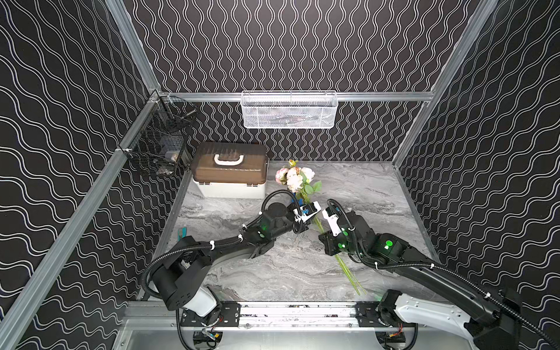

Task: Wrap bouquets with tape
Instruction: Wrap the tape around the bouquet.

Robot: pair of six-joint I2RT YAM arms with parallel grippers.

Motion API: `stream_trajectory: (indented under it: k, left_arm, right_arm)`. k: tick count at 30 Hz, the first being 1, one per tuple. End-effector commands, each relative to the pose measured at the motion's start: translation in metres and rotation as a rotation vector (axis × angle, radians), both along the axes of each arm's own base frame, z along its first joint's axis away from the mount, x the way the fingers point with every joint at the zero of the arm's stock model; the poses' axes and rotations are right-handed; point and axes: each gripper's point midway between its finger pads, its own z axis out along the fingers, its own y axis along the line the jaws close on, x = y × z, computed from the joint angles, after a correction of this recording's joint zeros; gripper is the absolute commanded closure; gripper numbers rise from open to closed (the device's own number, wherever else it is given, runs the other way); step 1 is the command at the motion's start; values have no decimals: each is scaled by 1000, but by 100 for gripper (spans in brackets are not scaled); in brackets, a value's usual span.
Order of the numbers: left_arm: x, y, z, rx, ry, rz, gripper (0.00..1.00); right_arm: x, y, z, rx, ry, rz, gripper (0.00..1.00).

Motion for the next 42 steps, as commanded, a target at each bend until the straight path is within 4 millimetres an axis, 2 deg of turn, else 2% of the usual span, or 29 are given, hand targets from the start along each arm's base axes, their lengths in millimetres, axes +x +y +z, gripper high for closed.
stream_trajectory:
  k: [1, 3, 8, 11, 15, 17, 23, 26, 30, 34, 36, 38, 42]
  left_arm:
    - [-1, 2, -16, 92, 26, 5, 64]
    - [0, 3, -9, 96, 27, 14, 54]
    - [2, 8, 20, 40, 12, 50, 40]
    - [5, 21, 45, -42, 0, 125, 32]
    - [-7, 41, 64, -102, 15, 165, 24]
    - [-18, 51, 67, -110, 25, 165, 19]
    - [-41, 88, 79, -213, 45, 229, 16]
    - [-34, 104, 71, -353, 231, 339, 12]
    - [-30, 90, 63, -471, 387, 307, 19]
    - [-18, 82, 74, -593, 457, 308, 39]
    - [-21, 70, 85, -625, 488, 242, 47]
    - [-25, 58, 94, -646, 528, 170, 48]
    - [-26, 56, 99, -713, 608, 158, 54]
  right_arm:
    - [18, 0, 22, 38, -116, -56, 100]
    - [22, -6, 24, 29, -134, -88, 100]
    - [27, -14, 28, 18, -172, -130, 100]
    - [31, -18, 33, 11, -200, -154, 100]
    - [35, -19, 43, 10, -256, -149, 100]
    - [36, -17, 50, 21, -283, -134, 100]
    - [41, -11, 59, 16, -310, -120, 100]
    - [39, -4, 65, 49, -334, -75, 100]
    - [32, 6, 71, 79, -397, 24, 100]
    - [27, 9, 87, 110, -472, 74, 100]
    - [26, 10, 90, 121, -506, 89, 100]
    - [26, 13, 90, 107, -530, 116, 100]
    - [36, 11, 92, 67, -565, 87, 100]
